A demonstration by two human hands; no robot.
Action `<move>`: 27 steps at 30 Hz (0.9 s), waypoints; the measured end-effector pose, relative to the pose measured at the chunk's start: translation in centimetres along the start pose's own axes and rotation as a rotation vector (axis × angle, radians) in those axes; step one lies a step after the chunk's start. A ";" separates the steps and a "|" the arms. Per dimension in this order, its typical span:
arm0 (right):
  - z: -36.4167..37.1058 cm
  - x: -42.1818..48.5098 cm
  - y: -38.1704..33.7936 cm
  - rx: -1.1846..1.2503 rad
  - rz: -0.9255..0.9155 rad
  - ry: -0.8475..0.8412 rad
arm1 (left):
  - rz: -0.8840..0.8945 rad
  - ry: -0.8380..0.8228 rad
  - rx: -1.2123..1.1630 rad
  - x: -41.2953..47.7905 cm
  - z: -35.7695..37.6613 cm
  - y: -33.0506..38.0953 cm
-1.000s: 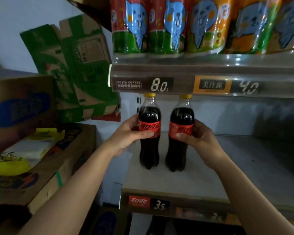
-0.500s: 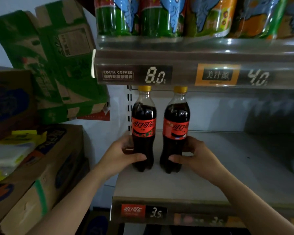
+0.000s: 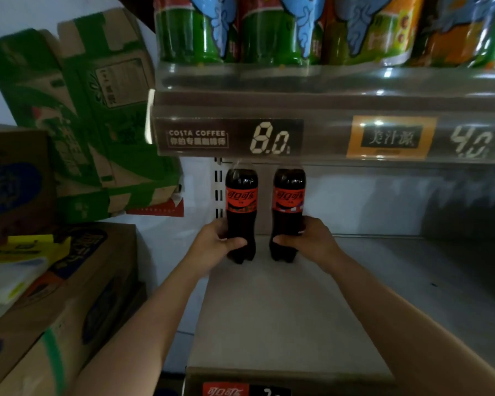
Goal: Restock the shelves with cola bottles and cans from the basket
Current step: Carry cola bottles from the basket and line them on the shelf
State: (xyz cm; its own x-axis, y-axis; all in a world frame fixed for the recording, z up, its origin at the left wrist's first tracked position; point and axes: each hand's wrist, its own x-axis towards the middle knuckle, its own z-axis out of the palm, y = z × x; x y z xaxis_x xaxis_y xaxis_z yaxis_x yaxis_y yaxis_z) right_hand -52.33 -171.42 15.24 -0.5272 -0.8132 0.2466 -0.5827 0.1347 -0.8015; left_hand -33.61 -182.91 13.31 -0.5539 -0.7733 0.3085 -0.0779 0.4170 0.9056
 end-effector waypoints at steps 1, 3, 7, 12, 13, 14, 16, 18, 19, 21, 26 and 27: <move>0.3 0.5 0.1 0.003 0.008 0.011 | 0.002 -0.004 -0.001 0.4 0.1 -0.1; 0.8 1.4 0.3 0.015 0.022 0.036 | 0.015 -0.013 0.000 1.2 0.2 -0.4; 1.6 2.7 0.5 0.010 0.041 0.069 | 0.015 -0.017 -0.018 2.2 0.5 -0.7; 1.9 3.0 0.6 0.016 0.042 0.086 | 0.026 -0.012 0.010 3.5 0.8 -1.1; 1.9 3.0 0.6 0.015 0.041 0.088 | 0.027 -0.013 0.012 3.6 0.8 -1.1; 1.9 3.0 0.7 0.012 0.038 0.089 | 0.027 -0.012 0.012 3.8 0.8 -1.1; 2.0 3.0 0.7 0.008 0.033 0.088 | 0.029 -0.007 0.008 4.0 0.9 -1.4; 2.1 3.1 0.8 0.005 0.032 0.088 | 0.029 -0.005 0.013 4.3 0.9 -1.6; 2.1 3.2 0.8 0.002 0.031 0.088 | 0.031 -0.005 0.016 4.4 1.0 -1.7; 2.2 3.4 0.8 0.001 0.030 0.090 | 0.029 -0.005 0.011 4.6 1.1 -1.7; 2.5 3.8 0.5 0.007 0.034 0.090 | 0.040 0.004 0.033 4.6 1.3 -1.6; 2.6 3.8 0.5 0.013 0.031 0.089 | 0.042 0.004 0.039 4.6 1.3 -1.6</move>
State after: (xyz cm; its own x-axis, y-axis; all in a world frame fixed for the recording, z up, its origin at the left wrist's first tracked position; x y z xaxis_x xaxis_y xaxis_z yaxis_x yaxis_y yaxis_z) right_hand -53.05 -175.92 14.41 -0.5979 -0.7552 0.2686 -0.5576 0.1512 -0.8162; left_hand -37.14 -186.51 12.87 -0.5538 -0.7567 0.3475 -0.0872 0.4677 0.8796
